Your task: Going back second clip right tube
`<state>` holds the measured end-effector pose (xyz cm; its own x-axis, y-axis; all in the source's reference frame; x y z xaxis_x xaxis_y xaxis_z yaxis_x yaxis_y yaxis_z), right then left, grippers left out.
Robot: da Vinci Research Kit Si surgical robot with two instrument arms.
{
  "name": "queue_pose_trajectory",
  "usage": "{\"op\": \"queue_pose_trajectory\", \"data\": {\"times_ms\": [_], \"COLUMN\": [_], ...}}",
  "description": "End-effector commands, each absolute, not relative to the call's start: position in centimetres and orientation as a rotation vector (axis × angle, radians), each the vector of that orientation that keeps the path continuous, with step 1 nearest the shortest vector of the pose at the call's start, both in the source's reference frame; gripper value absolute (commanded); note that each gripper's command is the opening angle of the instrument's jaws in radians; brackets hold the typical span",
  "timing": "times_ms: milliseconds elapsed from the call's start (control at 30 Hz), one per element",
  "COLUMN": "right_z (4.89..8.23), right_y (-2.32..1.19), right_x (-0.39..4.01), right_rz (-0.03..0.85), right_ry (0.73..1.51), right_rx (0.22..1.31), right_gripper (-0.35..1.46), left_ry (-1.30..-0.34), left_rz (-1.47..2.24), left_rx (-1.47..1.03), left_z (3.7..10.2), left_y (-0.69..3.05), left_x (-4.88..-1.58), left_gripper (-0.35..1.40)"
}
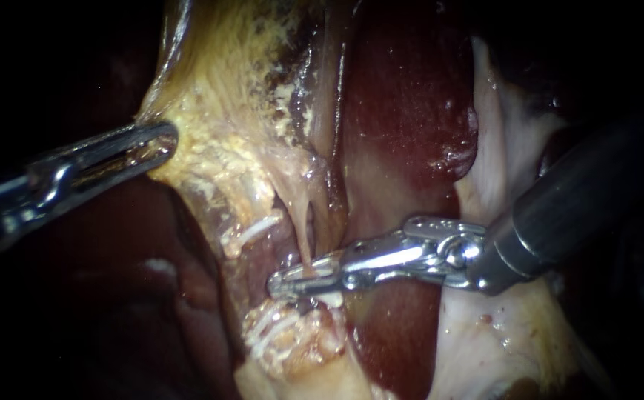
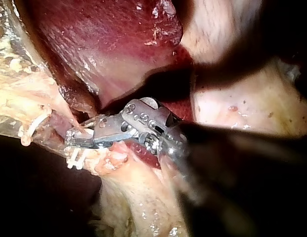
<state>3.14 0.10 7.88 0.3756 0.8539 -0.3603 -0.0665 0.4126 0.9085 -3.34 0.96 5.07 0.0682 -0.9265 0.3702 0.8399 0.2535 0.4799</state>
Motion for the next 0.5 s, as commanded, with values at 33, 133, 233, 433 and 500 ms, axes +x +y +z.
{"op": "queue_pose_trajectory", "data": {"times_ms": [33, 133, 233, 433, 500], "right_z": [7.89, 7.89, 7.89, 7.89, 7.88], "right_y": [0.10, 0.08, 0.08, 0.10, 0.09], "right_x": [3.13, 3.11, 3.07, 3.06, 3.06], "right_rz": [0.722, 0.720, 0.734, 0.678, 0.632], "right_ry": [1.009, 1.009, 1.009, 1.061, 1.081], "right_rx": [0.963, 0.964, 0.943, 0.834, 0.804], "right_gripper": [-0.35, 0.11, 0.42, 0.60, 0.60], "left_ry": [-0.688, -0.688, -0.688, -0.688, -0.688], "left_rz": [-1.337, -1.337, -1.337, -1.337, -1.337], "left_rx": [0.153, 0.153, 0.153, 0.152, 0.152], "left_z": [5.07, 5.06, 5.06, 5.07, 5.07], "left_y": [0.96, 0.95, 0.95, 0.95, 0.95], "left_x": [-3.34, -3.34, -3.34, -3.34, -3.34], "left_gripper": [-0.35, -0.35, -0.35, -0.35, -0.35]}}
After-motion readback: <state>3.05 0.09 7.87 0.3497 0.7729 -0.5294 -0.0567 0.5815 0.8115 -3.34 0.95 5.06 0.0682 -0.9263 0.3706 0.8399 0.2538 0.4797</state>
